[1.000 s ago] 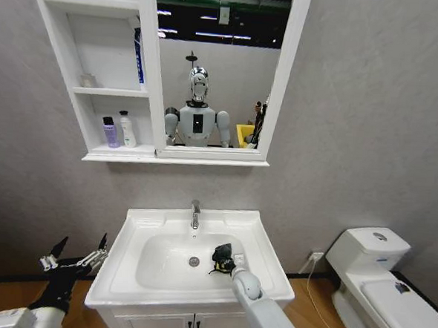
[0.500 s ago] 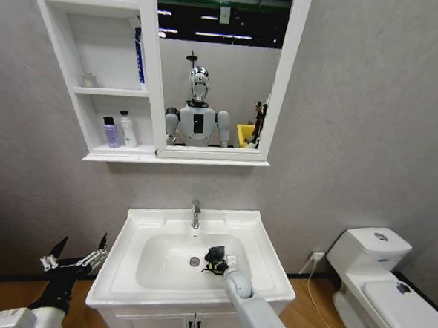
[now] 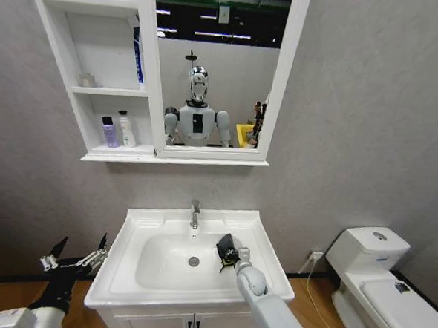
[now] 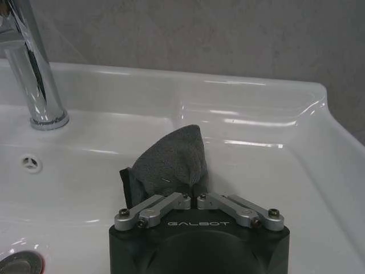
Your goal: Move facial cleanser and shampoo from washbasin to cabinet, then wipe washbasin with towel.
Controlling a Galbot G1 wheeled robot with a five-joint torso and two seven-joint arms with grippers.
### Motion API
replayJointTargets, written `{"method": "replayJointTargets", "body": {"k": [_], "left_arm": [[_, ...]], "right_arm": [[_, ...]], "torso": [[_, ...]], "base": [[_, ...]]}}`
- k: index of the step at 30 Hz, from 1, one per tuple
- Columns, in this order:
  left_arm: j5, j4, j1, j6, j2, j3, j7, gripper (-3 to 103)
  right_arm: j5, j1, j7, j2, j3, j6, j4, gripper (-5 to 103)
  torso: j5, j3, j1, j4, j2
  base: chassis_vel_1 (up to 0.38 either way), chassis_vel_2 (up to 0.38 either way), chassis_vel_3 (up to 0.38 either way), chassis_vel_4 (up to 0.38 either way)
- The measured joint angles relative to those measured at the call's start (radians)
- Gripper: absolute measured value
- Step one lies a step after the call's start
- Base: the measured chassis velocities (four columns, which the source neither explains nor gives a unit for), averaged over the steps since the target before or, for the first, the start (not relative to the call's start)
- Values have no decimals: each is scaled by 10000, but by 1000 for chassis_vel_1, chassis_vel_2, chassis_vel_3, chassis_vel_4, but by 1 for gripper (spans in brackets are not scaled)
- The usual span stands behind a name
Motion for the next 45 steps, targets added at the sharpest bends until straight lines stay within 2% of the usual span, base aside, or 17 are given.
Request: {"method": "replayJointTargets", "body": {"k": [6,10,18,23,24,25,28,29,32,33,36,38,40,41,44,45], "left_arm": [[0,0,0,0,0,0,0,100],[0,0,0,0,0,0,0,100],[0,0,0,0,0,0,0,100],[0,0,0,0,0,0,0,100],[0,0,0,0,0,0,0,100],[0,0,0,0,0,0,0,100],[0,0,0,0,0,0,0,100],[0,0,0,0,0,0,0,100],[0,0,0,0,0,0,0,100],[0,0,0,0,0,0,0,100],[0,0,0,0,0,0,0,100],[0,0,0,0,0,0,0,100],[0,0,0,0,0,0,0,100],[0,0,0,0,0,0,0,100],[0,0,0,0,0,0,0,100],[0,0,0,0,0,0,0,100]], "right_arm": [[-612,215,12,-214,452,34,231,1],[-972,341,-288,-425,950,248,226,1],[-899,650,-1142,-605,1589,1076,-641,1],[-989,692,-1220,-488,1756,1116,-1035,1],[-1063,683,-1221,-462,1796,1117,-1088,7],[-1063,683,-1221,-462,1796,1117,-1088,7],[-1173,721,-1280,-387,1911,1151,-1343,22],[-1173,721,-1280,-387,1911,1151,-1343,22],[-1173,858,-1512,-379,1982,1336,-1547,38],[-1173,858,-1512,-379,1982,1336,-1547,38],[-1167,888,-1679,-421,1991,1426,-1529,55],[-1165,878,-1681,-430,1992,1430,-1473,55],[-1164,840,-1681,-441,1993,1438,-1346,66],[-1164,840,-1681,-441,1993,1438,-1346,66],[-1190,450,-1524,-553,2092,1426,-504,82],[-1190,450,-1524,-553,2092,1426,-504,82]], "torso": [[1,0,0,-1,0],[1,0,0,-3,0],[1,-1,0,-1,0],[2,0,0,-1,0],[1,0,-1,0,0],[1,0,-1,0,0],[1,-1,-2,-2,0],[1,-1,-2,-2,0],[0,-1,-3,-1,0],[0,-1,-3,-1,0],[0,-1,-3,-2,0],[0,-1,-2,-2,1],[-1,-1,-3,-1,0],[-1,-1,-3,-1,0],[0,-1,-2,-1,0],[0,-1,-2,-1,0]], "base": [[0,0,0,0],[0,0,0,0],[0,0,0,0],[0,0,0,0],[0,0,0,0],[0,0,0,0],[0,0,0,0],[0,0,0,0],[0,0,0,0],[0,0,0,0],[0,0,0,0],[0,0,0,0],[0,0,0,0],[0,0,0,0],[0,0,0,0],[0,0,0,0]]}}
